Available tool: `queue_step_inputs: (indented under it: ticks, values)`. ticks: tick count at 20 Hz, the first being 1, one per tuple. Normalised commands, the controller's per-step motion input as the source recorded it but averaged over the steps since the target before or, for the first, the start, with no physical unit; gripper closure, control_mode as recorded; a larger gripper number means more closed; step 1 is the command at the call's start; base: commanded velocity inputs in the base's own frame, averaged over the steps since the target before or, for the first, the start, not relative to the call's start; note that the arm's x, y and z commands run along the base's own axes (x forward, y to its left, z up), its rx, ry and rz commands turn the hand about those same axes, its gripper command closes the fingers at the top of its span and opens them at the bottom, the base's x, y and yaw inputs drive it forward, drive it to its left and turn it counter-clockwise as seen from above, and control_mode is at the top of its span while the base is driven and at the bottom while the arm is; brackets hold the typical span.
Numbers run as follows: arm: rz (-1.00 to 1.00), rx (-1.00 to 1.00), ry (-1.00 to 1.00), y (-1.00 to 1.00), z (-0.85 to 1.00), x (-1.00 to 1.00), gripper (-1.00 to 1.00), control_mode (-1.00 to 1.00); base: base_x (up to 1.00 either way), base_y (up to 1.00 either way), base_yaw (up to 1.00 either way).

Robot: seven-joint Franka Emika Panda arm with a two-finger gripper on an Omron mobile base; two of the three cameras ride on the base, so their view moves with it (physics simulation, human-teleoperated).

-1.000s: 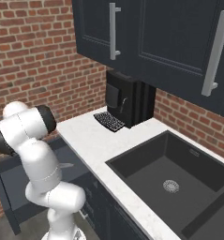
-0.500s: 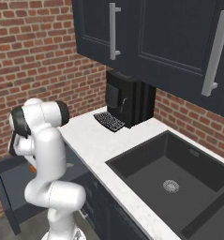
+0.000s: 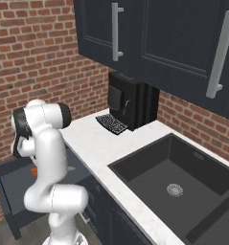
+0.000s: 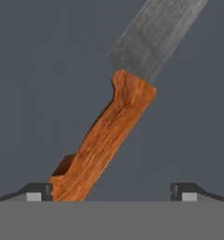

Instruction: Pick up the knife from the drawer and place it on the cutting board. Then place the meat from the plate to the cutting board.

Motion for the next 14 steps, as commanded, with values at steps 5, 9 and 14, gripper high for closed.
queue_step_inputs:
  ticks: [5,9,14]
  values:
    - [-0.06,-0.01,0.00,-0.01,-0.39,0.37,-1.00,-1.00,0.00,0.00,0.00]
    - [-0.05,0.00,0.00,-0.02,-0.28,0.39,-1.00,-1.00,0.00,0.00,0.00]
    - [-0.03,-0.01,0.00,0.00,-0.23,0.15,-1.00,-1.00,0.00,0.00,0.00]
